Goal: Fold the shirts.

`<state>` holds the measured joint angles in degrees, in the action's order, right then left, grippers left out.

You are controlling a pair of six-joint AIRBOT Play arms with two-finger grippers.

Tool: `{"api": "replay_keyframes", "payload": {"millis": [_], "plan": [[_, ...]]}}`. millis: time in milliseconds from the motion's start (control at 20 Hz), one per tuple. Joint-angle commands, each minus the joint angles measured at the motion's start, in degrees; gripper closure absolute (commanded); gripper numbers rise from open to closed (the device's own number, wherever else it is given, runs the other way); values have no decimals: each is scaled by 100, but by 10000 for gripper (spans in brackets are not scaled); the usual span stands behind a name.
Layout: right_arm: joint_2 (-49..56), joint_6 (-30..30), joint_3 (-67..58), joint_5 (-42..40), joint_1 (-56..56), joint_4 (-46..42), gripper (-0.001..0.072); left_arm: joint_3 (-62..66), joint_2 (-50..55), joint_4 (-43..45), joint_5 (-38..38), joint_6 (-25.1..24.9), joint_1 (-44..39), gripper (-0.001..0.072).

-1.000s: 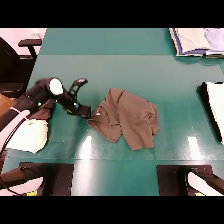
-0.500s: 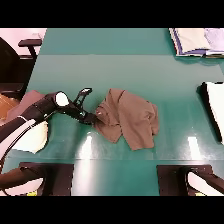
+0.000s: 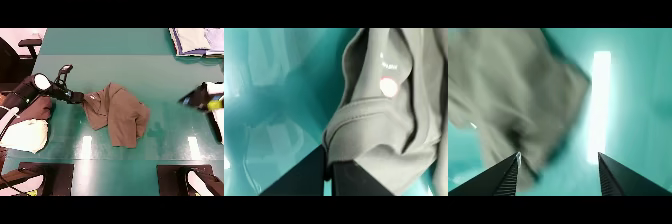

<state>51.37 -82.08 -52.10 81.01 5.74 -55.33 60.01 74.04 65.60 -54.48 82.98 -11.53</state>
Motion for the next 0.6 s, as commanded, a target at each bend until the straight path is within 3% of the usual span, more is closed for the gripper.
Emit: {"api": "replay_keyframes", "payload": {"millis": [0,200,450,500,550], "plan": [[50,11,2026,-608,-170,546,270,101,0,66,46,2,116,676],[839,461,2601,-1615,-1331,1908,275,101,0,70,28,4,116,675],[2000,522,1790,-2352,-2940,2124,276,101,0,96,-68,0,116,675],[2205,522,1565,-2420,-3136,2114,334,101,0,140,-76,0,116,675],[2365,522,1357,-2446,-3263,2068,513,101,0,173,-107,0,116,675]]}}
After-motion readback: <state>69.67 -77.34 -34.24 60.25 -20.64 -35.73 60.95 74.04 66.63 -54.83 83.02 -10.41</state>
